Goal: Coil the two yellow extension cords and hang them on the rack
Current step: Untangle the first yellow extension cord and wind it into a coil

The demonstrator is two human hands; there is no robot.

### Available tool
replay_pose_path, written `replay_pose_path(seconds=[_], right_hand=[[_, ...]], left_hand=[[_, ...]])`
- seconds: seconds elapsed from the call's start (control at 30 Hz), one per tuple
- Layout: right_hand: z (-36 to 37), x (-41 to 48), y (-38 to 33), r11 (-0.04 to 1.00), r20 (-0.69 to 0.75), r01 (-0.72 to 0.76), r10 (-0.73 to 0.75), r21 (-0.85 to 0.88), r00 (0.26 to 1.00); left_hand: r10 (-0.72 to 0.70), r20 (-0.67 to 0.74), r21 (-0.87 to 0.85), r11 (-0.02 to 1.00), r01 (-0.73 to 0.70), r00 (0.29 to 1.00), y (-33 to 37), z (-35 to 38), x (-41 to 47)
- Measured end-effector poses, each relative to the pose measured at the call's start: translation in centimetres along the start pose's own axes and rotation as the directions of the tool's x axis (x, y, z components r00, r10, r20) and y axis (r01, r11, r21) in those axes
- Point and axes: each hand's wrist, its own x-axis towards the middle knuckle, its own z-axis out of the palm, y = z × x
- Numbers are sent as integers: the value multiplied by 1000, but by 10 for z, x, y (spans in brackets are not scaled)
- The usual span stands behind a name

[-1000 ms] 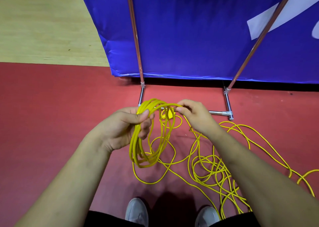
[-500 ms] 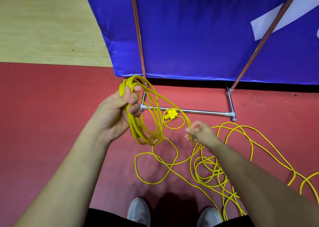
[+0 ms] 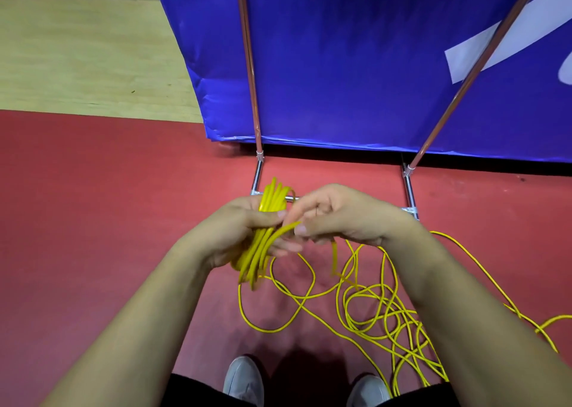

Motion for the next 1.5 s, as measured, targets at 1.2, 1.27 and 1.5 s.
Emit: replay_pose_path(seconds=[1.2, 1.27, 1.5], right_hand=[[-34, -6, 47, 913, -350, -25, -131, -406, 928], [-47, -13, 69, 931, -393, -114, -34, -346, 919], [-48, -6, 84, 995, -540, -23, -33, -95, 841]], left_hand=[[135, 95, -264, 959, -106, 986, 6, -9, 2], [136, 62, -264, 958, -115, 989, 7, -16, -1], [-62, 72, -135, 988, 71, 996, 4, -11, -6]])
